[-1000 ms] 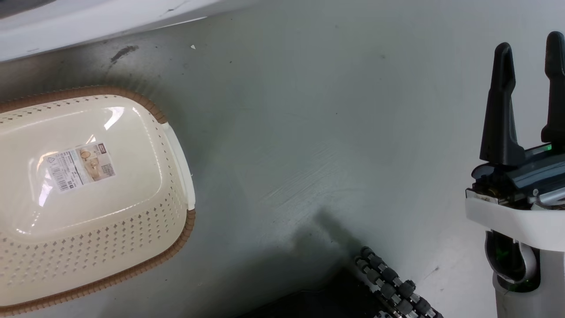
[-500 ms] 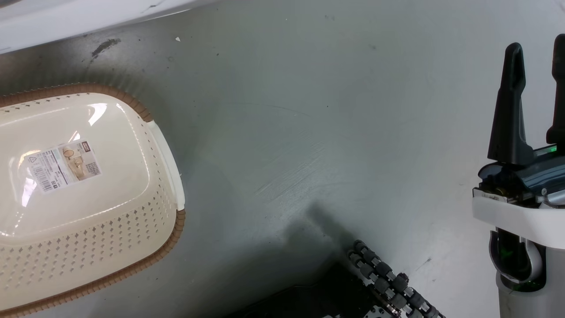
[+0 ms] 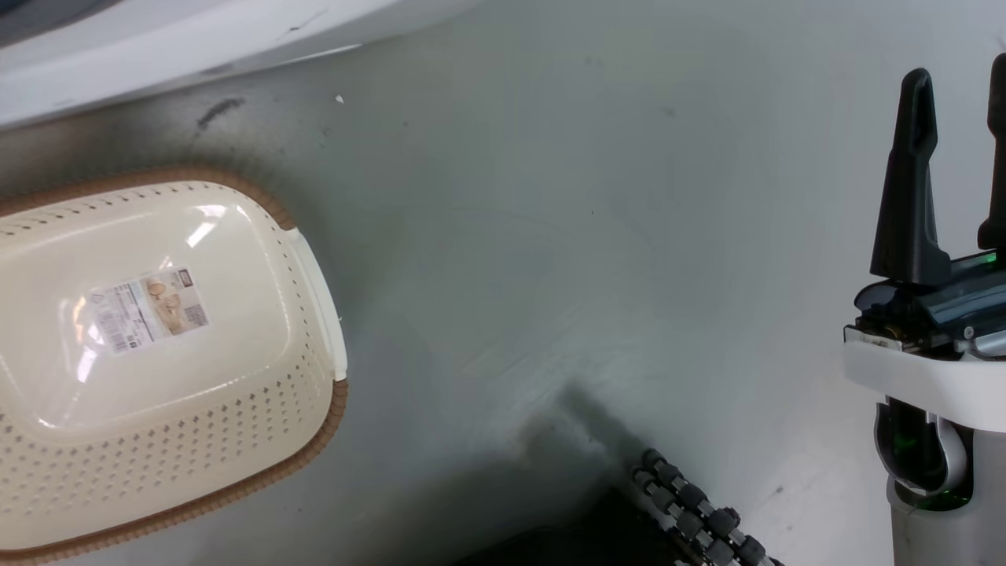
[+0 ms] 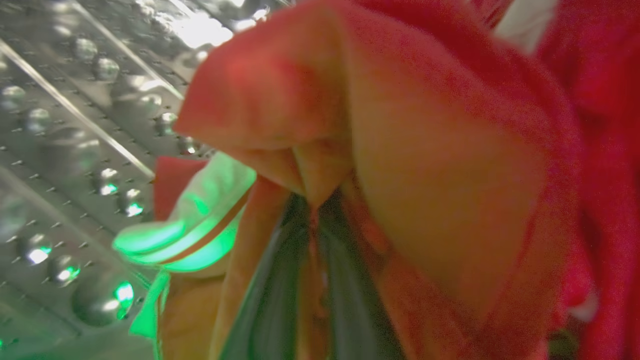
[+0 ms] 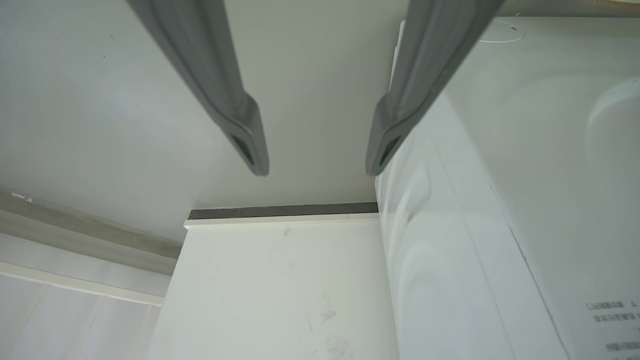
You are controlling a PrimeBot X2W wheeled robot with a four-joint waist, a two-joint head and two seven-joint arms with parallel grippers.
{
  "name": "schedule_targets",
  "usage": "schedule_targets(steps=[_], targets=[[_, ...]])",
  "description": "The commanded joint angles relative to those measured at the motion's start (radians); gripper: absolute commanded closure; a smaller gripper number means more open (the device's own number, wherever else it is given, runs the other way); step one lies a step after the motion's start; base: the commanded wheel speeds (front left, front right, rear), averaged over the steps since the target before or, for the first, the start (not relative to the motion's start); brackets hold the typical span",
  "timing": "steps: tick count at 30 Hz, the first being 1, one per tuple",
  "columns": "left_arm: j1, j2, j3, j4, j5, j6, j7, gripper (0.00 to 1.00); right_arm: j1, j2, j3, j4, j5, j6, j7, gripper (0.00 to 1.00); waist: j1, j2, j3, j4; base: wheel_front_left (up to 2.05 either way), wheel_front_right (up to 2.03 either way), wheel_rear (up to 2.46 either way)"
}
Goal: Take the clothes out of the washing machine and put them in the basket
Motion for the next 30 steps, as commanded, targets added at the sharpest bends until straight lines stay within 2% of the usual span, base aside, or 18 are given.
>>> schedule_targets(steps=[1,9,19,27,30], targets=[[0.025,-0.01,0.001,0.006,-0.008,-0.002,-0.024,1.0,-0.006,0.0,-0.005,0.005,-0.004,-0.001,-0.002,0.0,0.0001,0.0,-0.035,0.018,0.0,0.0,0.0],[0.188,-0.064,-0.03,0.051,-0.071,-0.008,-0.23,1.0,0.038,0.0,-0.017,0.039,-0.065,-0.001,-0.002,0.0,0.0001,0.0,-0.189,0.085,0.0,0.0,0.0],[0.475,-0.137,-0.125,0.028,-0.239,-0.008,-0.436,1.0,0.116,0.0,-0.024,0.095,-0.139,-0.001,-0.002,0.0,0.0001,0.0,-0.405,0.161,0.0,0.0,0.0],[0.71,-0.165,-0.2,-0.032,-0.355,-0.009,-0.579,1.0,0.195,0.0,-0.011,0.125,-0.185,-0.001,-0.002,0.0,0.0001,0.0,-0.567,0.22,0.0,0.0,0.0],[0.785,-0.159,-0.23,-0.055,-0.374,-0.009,-0.633,1.0,0.229,0.0,-0.009,0.135,-0.196,-0.001,-0.002,0.0,0.0001,0.0,-0.623,0.24,0.0,0.0,0.0]])
